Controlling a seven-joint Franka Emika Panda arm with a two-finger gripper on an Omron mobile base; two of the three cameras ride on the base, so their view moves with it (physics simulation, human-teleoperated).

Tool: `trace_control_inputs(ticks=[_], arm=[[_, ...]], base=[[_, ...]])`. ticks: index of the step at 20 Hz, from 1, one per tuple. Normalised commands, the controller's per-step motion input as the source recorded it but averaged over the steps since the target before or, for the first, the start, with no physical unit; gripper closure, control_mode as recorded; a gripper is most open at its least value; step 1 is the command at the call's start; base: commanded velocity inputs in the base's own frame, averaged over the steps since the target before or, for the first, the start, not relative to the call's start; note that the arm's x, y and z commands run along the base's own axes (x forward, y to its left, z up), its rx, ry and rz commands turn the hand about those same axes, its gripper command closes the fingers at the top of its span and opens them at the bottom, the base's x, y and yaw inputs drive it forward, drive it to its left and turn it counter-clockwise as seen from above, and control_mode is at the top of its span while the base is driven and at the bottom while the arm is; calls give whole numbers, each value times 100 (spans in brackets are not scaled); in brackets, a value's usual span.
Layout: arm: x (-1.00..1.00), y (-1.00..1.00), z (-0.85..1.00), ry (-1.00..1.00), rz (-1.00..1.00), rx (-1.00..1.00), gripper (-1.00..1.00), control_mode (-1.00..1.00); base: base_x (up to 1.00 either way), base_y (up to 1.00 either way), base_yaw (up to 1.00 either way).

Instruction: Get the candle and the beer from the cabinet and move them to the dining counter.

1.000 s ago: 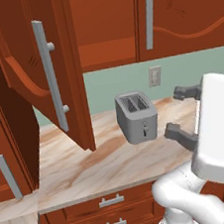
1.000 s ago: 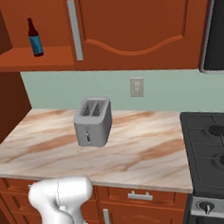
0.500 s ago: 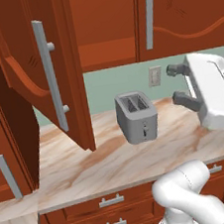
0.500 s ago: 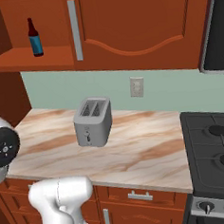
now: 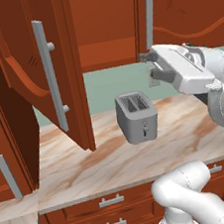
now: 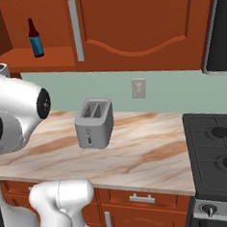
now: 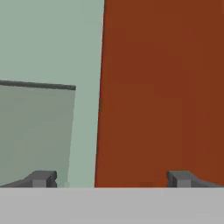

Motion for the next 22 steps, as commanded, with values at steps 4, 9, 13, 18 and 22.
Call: trace_control_inputs(ticks=[4,9,13,18,22], arm=[[55,47,19,23,12,-7,-100,-100],[38,66,14,22,5,-13,-100,-100],[32,56,7,12,5,-13,-100,-100],[11,36,0,-8,9,-14,-100,-100],[0,33,0,-26,15,-16,-100,-100]], base=[[0,0,0],[0,0,0],[0,0,0],[0,0,0],[0,0,0]])
